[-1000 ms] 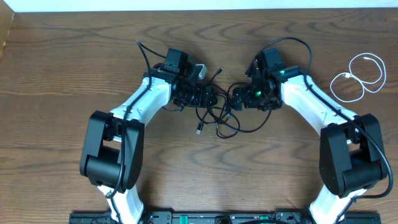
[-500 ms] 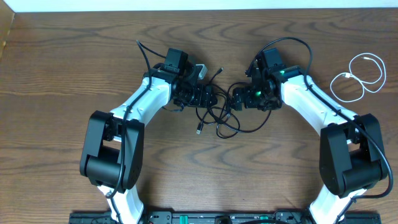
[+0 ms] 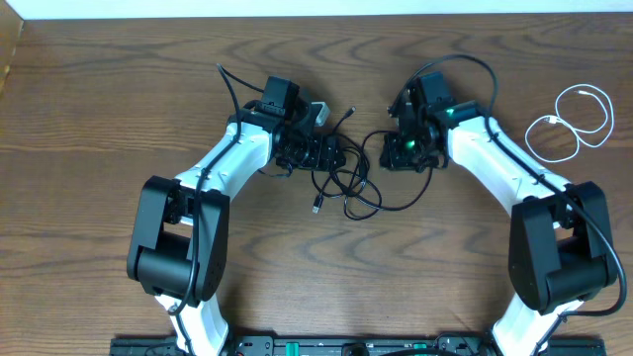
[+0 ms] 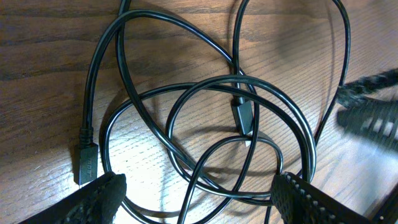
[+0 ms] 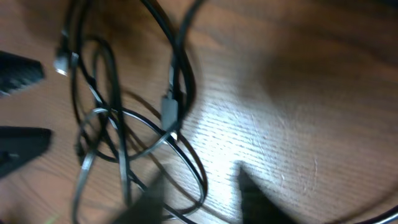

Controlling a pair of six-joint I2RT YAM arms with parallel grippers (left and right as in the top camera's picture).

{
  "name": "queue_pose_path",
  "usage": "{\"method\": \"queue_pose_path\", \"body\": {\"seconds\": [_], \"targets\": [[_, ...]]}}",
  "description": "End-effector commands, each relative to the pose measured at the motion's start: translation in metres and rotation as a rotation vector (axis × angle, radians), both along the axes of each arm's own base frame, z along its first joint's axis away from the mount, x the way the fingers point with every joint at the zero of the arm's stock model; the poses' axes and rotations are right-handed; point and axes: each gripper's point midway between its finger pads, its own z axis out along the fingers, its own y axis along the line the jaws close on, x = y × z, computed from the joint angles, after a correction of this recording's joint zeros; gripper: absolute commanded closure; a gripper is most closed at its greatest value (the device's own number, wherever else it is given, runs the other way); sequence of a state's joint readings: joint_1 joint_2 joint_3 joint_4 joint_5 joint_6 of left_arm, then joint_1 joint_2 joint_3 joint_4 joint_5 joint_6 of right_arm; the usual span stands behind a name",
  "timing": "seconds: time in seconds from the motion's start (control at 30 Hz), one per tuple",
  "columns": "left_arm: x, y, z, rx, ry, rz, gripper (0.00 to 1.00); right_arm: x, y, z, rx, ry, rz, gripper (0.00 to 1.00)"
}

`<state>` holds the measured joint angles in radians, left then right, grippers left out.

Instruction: Untangle cables

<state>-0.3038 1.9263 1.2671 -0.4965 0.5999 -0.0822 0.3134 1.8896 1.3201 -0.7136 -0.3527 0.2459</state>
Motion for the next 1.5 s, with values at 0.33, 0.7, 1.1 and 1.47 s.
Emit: {"method": "queue_pose_path", "body": {"seconds": [0.33,0.7,1.1,1.47], "targets": [[-0.002,-0.001,0.001,-0.007,0.005,-0.003,0.21,0.023,-0.023,0.022,-0.050,-0.092,-0.057,0.36],[-0.002,-0.001,0.001,-0.007,0.005,-0.003,0.21,0.026,-0.065,0.011,-0.269,-0.099,-0.187,0.19],[-0.002,-0.001,0.001,-0.007,0.005,-0.003,0.21,0.023,-0.089,0.007,-0.349,-0.070,-0.321,0.34],[-0.002,-0.001,0.001,-0.007,0.005,-0.003,0.21,0.005,-0.090,-0.014,-0.350,-0.011,-0.325,0.39]]}}
